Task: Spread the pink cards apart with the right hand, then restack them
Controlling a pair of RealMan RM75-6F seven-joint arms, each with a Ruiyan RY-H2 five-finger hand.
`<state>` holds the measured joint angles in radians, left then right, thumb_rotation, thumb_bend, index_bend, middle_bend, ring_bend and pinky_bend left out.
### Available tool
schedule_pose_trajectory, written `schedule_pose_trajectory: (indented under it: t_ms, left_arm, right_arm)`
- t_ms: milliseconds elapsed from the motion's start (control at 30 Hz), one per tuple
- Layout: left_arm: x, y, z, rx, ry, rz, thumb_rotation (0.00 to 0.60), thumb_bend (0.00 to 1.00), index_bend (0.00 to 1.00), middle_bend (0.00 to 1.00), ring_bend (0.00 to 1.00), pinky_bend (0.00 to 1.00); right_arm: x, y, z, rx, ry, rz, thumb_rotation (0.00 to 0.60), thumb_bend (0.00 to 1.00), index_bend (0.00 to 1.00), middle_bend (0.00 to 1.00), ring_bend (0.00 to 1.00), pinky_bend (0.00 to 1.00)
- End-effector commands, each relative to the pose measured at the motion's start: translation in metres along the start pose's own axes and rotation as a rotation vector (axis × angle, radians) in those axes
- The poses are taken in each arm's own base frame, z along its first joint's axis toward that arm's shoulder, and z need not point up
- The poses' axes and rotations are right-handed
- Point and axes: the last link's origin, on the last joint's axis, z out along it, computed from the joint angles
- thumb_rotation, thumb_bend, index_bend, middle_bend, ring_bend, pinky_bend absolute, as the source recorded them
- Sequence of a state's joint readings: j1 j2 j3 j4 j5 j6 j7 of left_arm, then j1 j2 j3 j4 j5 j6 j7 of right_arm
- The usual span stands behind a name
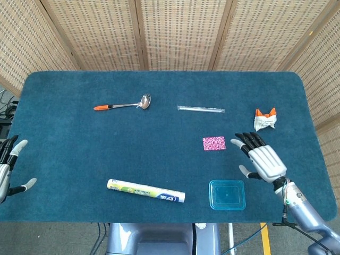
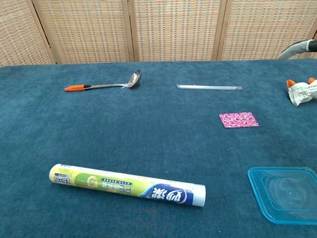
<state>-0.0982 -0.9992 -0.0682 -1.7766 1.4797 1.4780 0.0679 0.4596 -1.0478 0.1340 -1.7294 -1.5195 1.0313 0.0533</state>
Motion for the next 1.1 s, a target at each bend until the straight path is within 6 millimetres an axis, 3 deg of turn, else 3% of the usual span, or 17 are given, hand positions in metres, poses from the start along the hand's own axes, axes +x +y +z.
schedule_pose_trajectory:
  t_ms: [33, 233, 433, 733, 1100]
  left_arm:
    - [0.000, 0.000, 0.001, -0.001, 0.001, 0.001, 0.600, 0.14, 0.08, 0.00, 0.00, 0.00]
    - [0.002, 0.002, 0.004, -0.001, 0.007, 0.007, 0.600, 0.14, 0.08, 0.00, 0.00, 0.00]
    - [0.006, 0.010, 0.010, -0.014, 0.011, 0.008, 0.600, 0.14, 0.08, 0.00, 0.00, 0.00]
    - [0.006, 0.009, 0.012, -0.005, 0.002, 0.011, 0.600, 0.14, 0.08, 0.00, 0.00, 0.00]
    - [0.005, 0.006, 0.012, 0.007, -0.003, 0.012, 0.600, 0.14, 0.08, 0.00, 0.00, 0.00]
  right_arm:
    - [0.001, -0.004, 0.011, 0.020, -0.014, 0.011, 0.600, 0.44, 0.12, 0.07, 0.00, 0.00]
    - [-0.002, -0.014, 0.033, 0.067, -0.057, 0.029, 0.600, 0.44, 0.12, 0.07, 0.00, 0.00]
    - [-0.017, -0.023, 0.067, 0.106, -0.159, 0.047, 0.600, 0.45, 0.12, 0.09, 0.00, 0.00]
    - [-0.032, -0.032, 0.100, 0.136, -0.241, 0.045, 0.600, 0.47, 0.13, 0.11, 0.00, 0.00]
    - [-0.048, -0.030, 0.118, 0.120, -0.321, 0.020, 0.600, 0.47, 0.14, 0.12, 0.00, 0.00]
